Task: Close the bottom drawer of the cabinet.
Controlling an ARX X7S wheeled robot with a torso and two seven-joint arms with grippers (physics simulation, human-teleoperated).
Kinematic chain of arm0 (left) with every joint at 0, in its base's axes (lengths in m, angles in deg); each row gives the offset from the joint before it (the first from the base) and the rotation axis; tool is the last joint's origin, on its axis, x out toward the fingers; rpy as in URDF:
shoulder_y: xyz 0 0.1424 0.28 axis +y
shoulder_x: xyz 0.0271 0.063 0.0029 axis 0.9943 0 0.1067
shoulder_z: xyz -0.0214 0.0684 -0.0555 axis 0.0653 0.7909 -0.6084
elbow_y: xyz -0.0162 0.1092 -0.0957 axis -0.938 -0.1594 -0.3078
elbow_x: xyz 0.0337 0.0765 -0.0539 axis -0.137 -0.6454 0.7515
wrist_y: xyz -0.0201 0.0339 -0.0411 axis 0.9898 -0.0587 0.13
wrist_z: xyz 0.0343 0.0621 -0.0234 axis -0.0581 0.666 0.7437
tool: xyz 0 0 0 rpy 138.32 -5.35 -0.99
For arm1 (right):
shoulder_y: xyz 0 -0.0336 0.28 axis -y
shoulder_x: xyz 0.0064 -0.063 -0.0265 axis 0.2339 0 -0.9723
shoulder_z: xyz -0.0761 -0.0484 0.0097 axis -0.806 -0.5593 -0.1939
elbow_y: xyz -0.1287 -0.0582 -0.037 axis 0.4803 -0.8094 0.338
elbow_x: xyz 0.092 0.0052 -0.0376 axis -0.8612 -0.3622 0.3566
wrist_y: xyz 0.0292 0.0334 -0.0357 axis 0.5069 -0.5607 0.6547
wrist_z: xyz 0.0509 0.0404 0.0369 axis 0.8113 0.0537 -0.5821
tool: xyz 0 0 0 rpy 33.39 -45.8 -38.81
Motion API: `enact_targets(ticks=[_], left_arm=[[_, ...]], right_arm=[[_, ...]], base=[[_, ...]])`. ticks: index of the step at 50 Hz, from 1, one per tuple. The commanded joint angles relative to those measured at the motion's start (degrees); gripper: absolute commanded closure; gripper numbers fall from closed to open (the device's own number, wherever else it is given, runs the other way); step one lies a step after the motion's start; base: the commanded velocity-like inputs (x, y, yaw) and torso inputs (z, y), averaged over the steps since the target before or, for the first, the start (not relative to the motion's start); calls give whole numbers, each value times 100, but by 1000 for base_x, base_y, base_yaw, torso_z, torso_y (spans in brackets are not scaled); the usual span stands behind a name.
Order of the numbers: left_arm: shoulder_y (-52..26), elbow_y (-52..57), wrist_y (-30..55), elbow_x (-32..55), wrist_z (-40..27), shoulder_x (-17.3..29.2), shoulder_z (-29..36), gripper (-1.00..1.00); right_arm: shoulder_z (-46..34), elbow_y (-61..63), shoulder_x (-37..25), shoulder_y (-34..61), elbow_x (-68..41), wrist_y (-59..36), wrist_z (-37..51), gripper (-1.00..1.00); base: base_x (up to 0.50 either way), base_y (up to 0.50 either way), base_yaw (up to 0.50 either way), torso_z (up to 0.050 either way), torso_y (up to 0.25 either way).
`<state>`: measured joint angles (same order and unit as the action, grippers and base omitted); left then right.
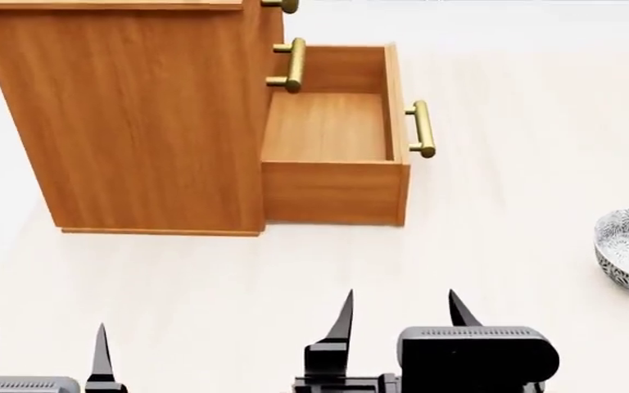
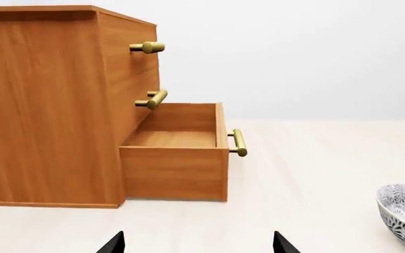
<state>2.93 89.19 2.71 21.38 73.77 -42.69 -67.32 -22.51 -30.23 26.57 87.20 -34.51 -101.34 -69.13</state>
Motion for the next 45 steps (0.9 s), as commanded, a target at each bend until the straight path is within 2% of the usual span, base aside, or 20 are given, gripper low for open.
enact_targets(ticks=[1, 35, 42, 45], left_arm=[[-5, -57, -118, 76, 30, 0, -64, -100], [-29, -47, -43, 138, -172, 84, 11, -100], [-37, -70, -55, 139, -200, 102, 41, -100], [-38, -101, -88, 144, -206, 110, 48, -100]], right_arm=[[-19, 3, -14, 18, -27, 48, 10, -100], [-57, 121, -120, 96, -215, -99, 216, -100], [-56, 410, -179, 213, -267, -380, 296, -100], [-87, 643, -240, 432, -295, -864, 385, -100]], base=[[500, -27, 0, 0, 0], [500, -29, 0, 0, 0], [7, 0, 0, 0, 0], [0, 0, 0, 0, 0]])
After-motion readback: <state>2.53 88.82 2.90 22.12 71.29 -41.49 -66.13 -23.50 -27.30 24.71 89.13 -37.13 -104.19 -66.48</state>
